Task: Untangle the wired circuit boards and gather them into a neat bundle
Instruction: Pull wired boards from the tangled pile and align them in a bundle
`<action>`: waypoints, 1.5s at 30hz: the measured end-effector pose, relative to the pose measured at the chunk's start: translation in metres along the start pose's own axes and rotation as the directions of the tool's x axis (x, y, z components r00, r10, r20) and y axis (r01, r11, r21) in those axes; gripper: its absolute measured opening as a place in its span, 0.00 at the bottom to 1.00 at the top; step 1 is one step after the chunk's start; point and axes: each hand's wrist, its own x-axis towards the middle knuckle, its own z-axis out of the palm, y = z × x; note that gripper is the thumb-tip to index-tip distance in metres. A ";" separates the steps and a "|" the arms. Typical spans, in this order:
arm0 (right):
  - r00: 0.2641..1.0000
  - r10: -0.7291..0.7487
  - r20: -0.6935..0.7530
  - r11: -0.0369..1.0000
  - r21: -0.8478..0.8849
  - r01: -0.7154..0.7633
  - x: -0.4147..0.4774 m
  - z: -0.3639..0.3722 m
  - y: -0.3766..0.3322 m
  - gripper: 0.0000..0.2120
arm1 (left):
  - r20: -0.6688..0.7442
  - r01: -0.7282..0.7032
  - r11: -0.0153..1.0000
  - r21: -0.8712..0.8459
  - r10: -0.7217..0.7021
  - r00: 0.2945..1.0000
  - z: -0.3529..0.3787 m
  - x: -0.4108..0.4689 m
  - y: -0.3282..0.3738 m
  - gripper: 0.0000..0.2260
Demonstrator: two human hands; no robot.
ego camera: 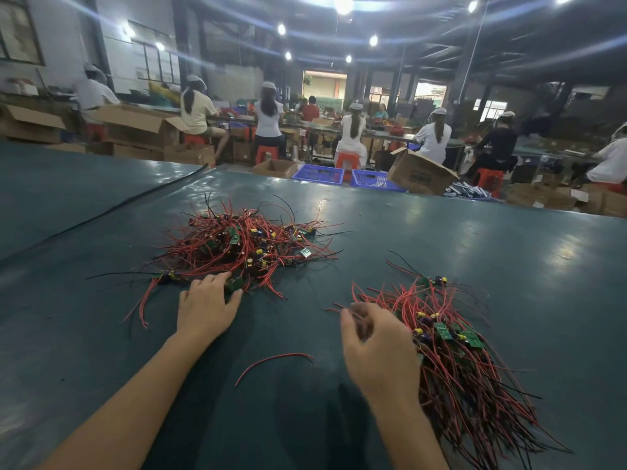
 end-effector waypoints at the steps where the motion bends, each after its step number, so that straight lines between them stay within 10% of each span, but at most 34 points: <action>1: 0.999 -0.032 0.034 0.999 -0.017 0.033 -0.004 0.006 -0.002 0.12 | 0.008 0.013 1.000 0.028 -0.013 1.000 -0.001 0.003 0.000 0.23; 6: 0.991 -0.086 0.102 0.995 -0.047 0.091 -0.012 0.019 0.001 0.13 | -0.101 0.044 0.999 -0.010 -0.045 0.994 -0.005 0.000 0.007 0.16; 13: 0.984 -0.121 0.129 0.991 0.065 0.113 -0.017 0.030 0.002 0.15 | -0.378 -0.274 0.881 -0.386 0.120 0.918 -0.030 -0.040 0.048 0.05; 20: 0.983 0.067 0.172 0.787 0.596 -0.158 -0.018 0.032 -0.001 0.14 | -0.489 -0.692 0.720 -0.057 0.584 0.648 -0.024 -0.079 0.075 0.11; 27: 0.972 0.194 0.131 0.664 0.712 -0.229 -0.022 0.025 0.009 0.10 | -0.395 -0.811 0.571 -0.124 0.722 0.569 -0.019 -0.092 0.079 0.11; 35: 0.951 0.294 0.098 0.648 0.711 -0.273 -0.024 0.026 0.013 0.09 | -0.270 -0.524 0.635 -0.567 0.458 0.847 -0.018 -0.101 0.082 0.22; 39: 0.960 0.266 0.088 0.661 0.708 -0.248 -0.021 0.026 0.010 0.08 | 0.031 -0.175 0.570 -0.803 0.333 0.942 -0.026 -0.100 0.100 0.28; 45: 0.926 0.332 0.178 0.565 0.749 -0.346 -0.016 0.030 0.003 0.10 | 0.330 0.290 0.228 -0.929 0.161 0.930 -0.027 -0.105 0.115 0.11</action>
